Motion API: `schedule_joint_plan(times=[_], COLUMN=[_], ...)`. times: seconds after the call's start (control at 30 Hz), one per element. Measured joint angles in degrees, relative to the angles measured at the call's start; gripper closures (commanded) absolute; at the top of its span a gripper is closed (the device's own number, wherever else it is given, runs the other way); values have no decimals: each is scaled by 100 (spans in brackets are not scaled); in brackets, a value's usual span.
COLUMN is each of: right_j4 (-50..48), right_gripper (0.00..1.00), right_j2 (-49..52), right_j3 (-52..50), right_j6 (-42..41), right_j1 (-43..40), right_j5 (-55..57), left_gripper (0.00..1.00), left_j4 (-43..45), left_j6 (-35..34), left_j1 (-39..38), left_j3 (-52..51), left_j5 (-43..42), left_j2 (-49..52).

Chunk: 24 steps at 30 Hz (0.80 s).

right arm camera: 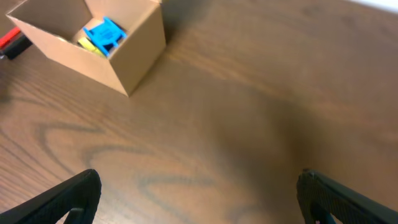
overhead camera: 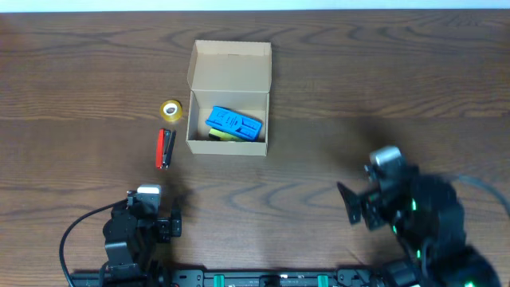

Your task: Pack container

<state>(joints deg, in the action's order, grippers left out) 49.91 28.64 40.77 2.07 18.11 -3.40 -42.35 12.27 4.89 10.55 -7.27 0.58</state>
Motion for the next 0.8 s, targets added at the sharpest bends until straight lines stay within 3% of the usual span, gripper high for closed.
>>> schedule_joint_plan(times=[0.17,0.33,0.8], right_j4=[321,345,269], right_gripper=[1,1,1], right_j2=[-1316,-1971,-2004], right_j3=[-966,-1469,-1631], right_j6=[-560,-802,-914], right_j1=[0,0,0], right_j5=[83,101,398], left_gripper=[5,5,4], left_j4=[0,0,0], left_j6=[0,0,0], left_j1=[0,0,0], left_j3=[0,0,0], left_j5=[0,0,0], left_j2=[0,0,0])
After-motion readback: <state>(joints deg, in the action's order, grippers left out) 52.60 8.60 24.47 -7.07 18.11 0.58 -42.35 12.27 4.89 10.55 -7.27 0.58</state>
